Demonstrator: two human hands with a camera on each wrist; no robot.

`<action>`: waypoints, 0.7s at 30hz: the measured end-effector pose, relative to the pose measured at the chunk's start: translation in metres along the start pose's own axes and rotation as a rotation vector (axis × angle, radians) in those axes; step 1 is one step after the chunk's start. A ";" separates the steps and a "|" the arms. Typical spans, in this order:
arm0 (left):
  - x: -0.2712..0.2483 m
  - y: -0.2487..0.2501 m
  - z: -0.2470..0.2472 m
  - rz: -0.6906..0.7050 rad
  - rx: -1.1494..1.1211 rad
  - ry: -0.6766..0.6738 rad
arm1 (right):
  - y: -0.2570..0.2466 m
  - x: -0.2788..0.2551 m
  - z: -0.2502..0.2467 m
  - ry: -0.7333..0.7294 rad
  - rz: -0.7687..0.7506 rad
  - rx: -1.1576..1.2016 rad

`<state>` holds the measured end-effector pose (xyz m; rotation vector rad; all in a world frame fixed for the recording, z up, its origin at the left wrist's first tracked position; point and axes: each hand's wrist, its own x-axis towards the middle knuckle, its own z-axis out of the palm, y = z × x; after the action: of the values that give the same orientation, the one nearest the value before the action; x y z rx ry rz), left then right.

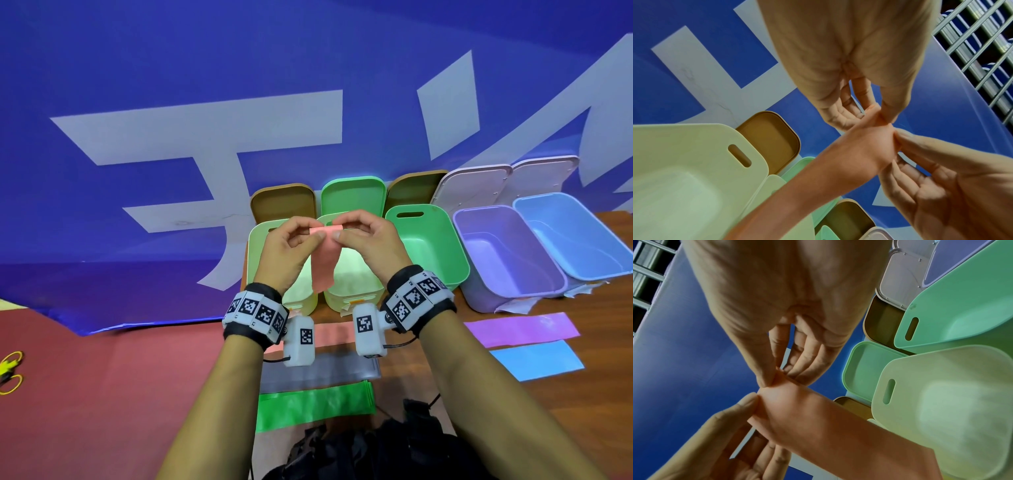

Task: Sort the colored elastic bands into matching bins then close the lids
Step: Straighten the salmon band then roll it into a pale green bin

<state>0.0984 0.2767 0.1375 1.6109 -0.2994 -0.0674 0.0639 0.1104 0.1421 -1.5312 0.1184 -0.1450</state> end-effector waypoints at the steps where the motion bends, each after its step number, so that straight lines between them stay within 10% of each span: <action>1: -0.001 0.000 0.000 -0.003 -0.001 0.003 | 0.000 0.000 0.000 0.001 0.001 0.007; 21: -0.003 0.004 0.001 0.030 0.001 -0.024 | 0.002 -0.003 0.002 0.002 -0.008 0.025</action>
<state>0.0952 0.2765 0.1407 1.6069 -0.3421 -0.0632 0.0617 0.1132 0.1397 -1.5071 0.1122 -0.1540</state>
